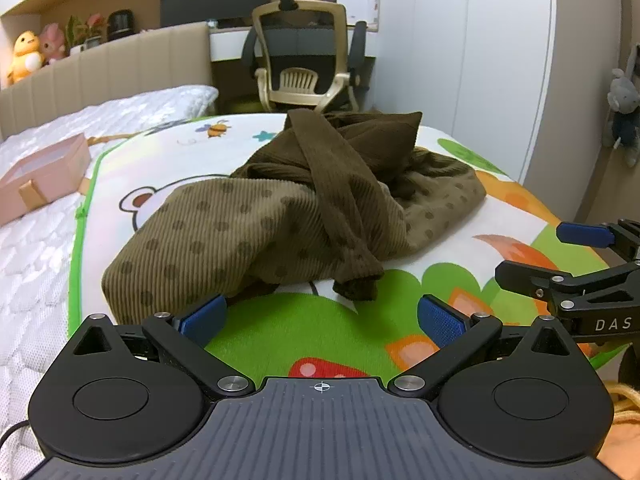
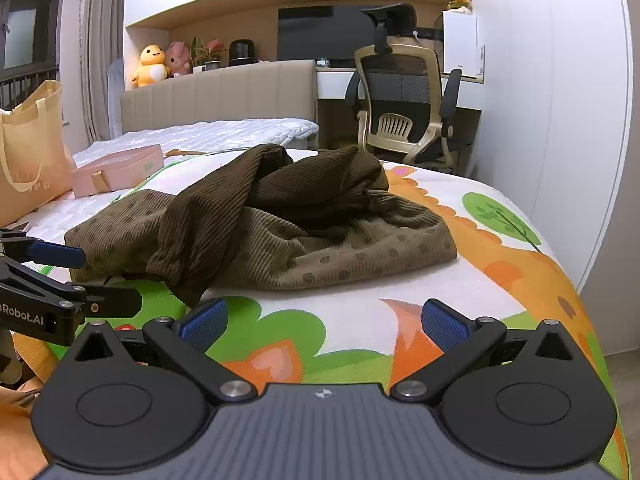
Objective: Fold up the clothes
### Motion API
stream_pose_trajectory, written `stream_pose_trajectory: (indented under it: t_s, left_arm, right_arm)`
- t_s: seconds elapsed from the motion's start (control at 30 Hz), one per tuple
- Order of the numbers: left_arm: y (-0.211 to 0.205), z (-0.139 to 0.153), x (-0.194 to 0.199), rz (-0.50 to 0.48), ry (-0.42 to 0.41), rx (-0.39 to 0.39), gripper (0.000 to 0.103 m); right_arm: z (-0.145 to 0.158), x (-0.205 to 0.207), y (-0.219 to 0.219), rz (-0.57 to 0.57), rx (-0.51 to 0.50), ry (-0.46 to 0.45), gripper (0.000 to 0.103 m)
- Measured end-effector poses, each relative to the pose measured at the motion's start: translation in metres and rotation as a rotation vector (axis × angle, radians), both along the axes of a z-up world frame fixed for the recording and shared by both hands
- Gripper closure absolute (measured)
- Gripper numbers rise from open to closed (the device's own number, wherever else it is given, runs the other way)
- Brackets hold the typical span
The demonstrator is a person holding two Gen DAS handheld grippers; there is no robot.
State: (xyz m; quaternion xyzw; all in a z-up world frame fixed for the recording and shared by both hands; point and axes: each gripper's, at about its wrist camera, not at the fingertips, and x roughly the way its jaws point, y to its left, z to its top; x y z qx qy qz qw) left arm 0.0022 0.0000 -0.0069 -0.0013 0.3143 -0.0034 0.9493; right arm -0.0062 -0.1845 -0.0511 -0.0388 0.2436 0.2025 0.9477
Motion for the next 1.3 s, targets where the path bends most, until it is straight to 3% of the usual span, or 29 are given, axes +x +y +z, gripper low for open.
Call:
stream_pose_trajectory:
  t_s: [1.3]
  left_arm:
    - [-0.0013, -0.0003, 0.0006, -0.011, 0.014, -0.003, 0.0]
  right_arm:
    - [0.0026, -0.0012, -0.001, -0.004, 0.001, 0.002, 0.0]
